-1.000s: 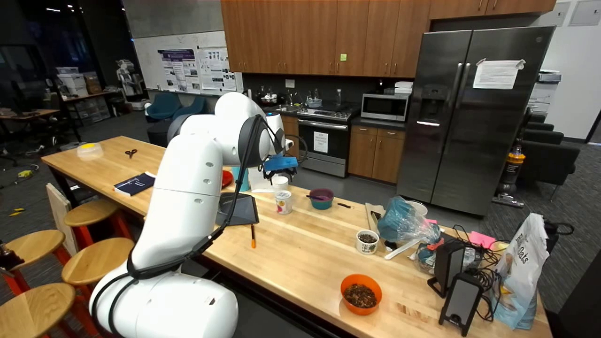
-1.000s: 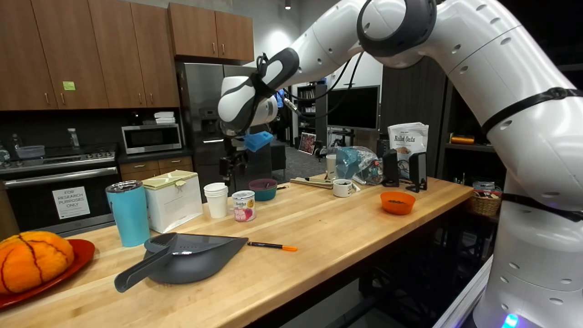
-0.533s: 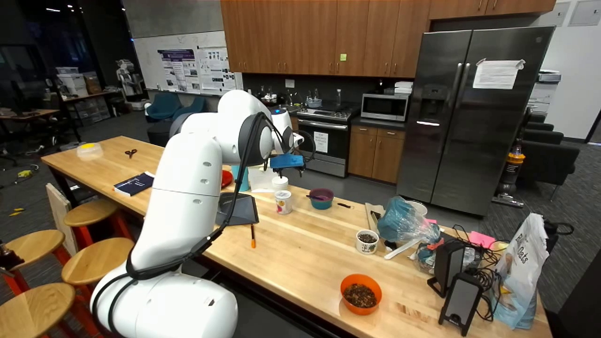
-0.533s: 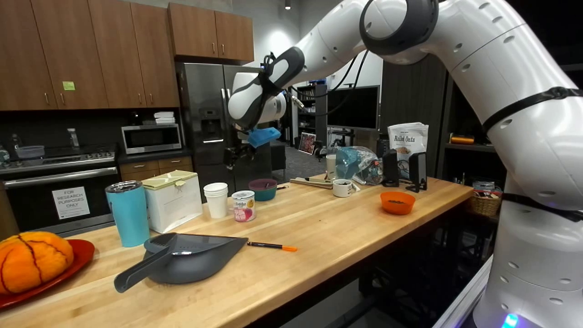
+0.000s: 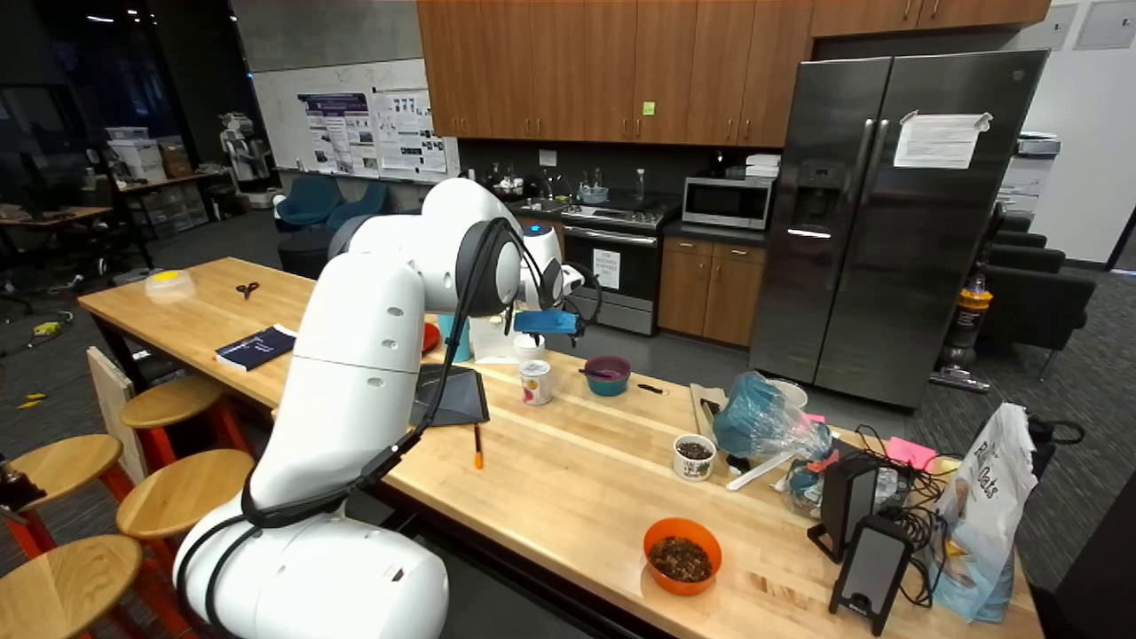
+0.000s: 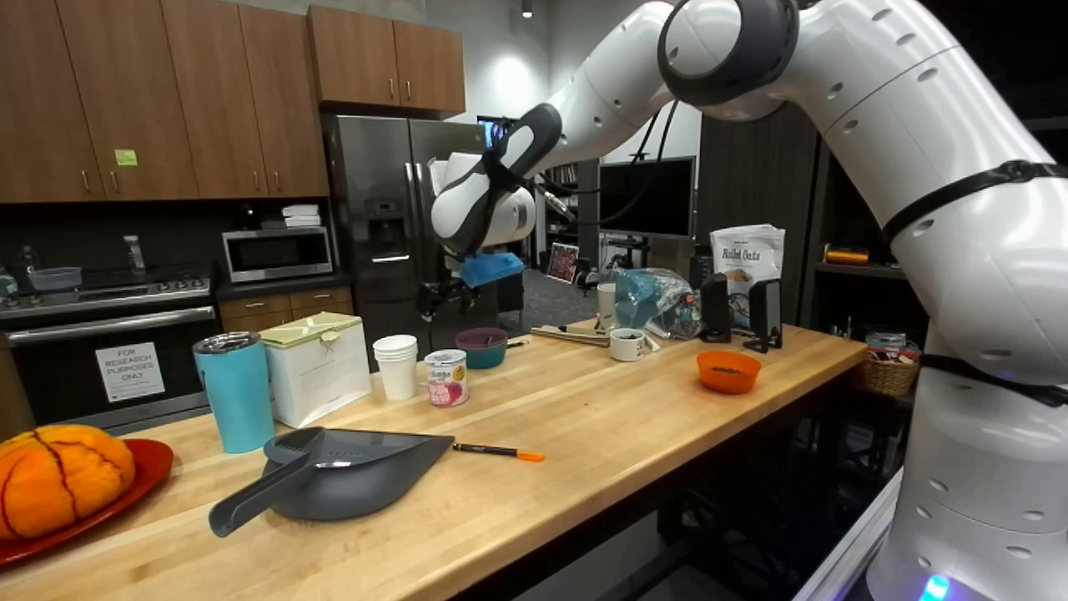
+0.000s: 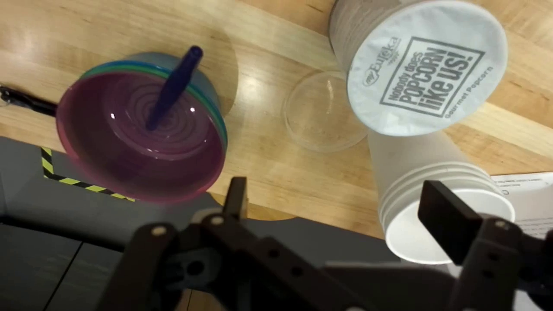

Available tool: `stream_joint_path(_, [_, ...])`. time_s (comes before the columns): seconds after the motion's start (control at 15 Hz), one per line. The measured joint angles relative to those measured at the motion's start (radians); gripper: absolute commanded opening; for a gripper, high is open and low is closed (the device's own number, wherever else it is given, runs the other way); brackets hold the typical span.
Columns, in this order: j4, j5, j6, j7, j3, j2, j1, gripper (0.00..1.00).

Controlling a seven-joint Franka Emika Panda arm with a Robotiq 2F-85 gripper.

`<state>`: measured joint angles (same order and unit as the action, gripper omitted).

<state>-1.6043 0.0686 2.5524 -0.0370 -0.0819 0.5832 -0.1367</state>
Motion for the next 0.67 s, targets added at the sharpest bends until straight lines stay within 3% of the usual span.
stream_joint_path(0.67, [-0.049,0.002,0.04,0.029,0.017,-0.002,-0.002,1.0])
